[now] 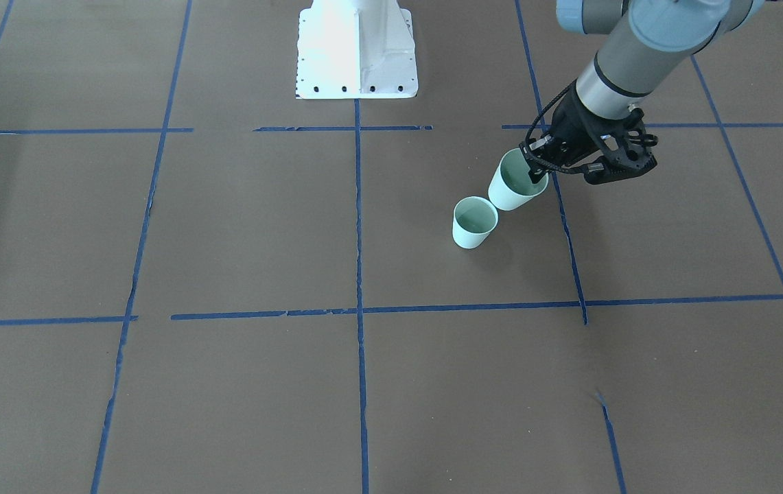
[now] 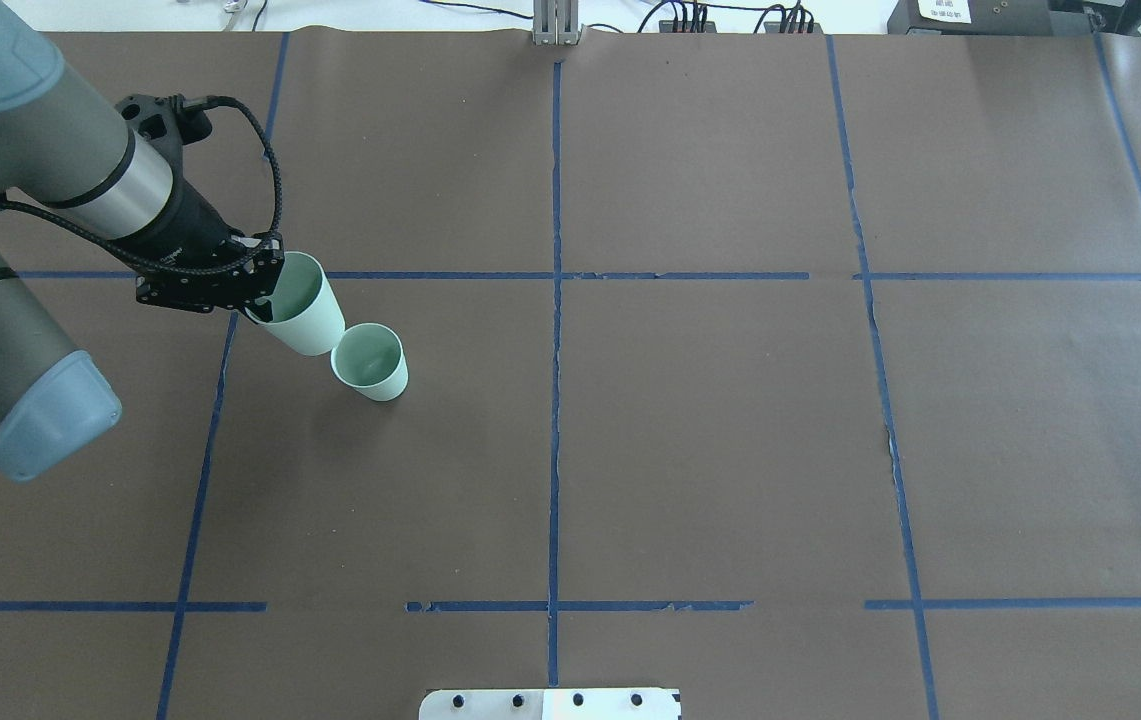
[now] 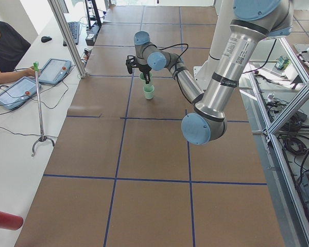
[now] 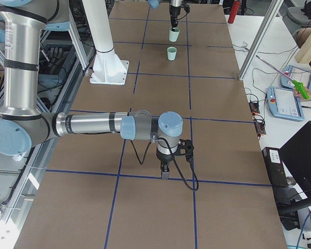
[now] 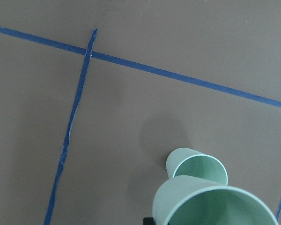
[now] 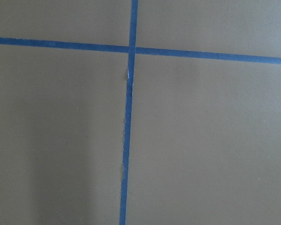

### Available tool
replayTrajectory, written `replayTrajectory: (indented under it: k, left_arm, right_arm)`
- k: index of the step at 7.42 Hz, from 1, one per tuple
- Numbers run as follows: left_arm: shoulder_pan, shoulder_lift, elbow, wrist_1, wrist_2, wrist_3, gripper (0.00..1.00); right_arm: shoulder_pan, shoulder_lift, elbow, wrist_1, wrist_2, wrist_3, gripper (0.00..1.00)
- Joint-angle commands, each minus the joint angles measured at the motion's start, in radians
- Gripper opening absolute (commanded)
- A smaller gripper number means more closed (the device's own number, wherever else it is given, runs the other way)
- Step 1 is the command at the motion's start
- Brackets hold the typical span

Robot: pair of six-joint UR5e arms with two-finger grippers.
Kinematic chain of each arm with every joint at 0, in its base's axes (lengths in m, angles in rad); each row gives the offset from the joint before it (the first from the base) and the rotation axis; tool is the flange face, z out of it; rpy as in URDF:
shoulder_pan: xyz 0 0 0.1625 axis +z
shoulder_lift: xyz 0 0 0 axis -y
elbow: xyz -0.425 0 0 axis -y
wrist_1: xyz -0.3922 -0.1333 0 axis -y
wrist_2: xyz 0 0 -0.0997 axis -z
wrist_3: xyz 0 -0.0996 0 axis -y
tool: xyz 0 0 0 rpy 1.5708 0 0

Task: Stack cups
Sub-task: 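Lower the held cup into the other green cup and open the left gripper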

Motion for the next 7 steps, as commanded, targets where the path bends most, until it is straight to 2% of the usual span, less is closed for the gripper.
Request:
replayTrajectory:
  k: [1, 7]
  left_arm:
    - [0.016, -0.033, 0.067, -0.034, 0.007, -0.008, 0.0]
    - [0.056, -0.044, 0.131, -0.1, 0.022, -0.011, 0.0]
  right_arm:
    - [0.0, 0.0, 0.0, 0.0, 0.0, 0.0, 1.0]
    - [0.0, 0.0, 0.0, 0.0, 0.0, 0.0, 1.0]
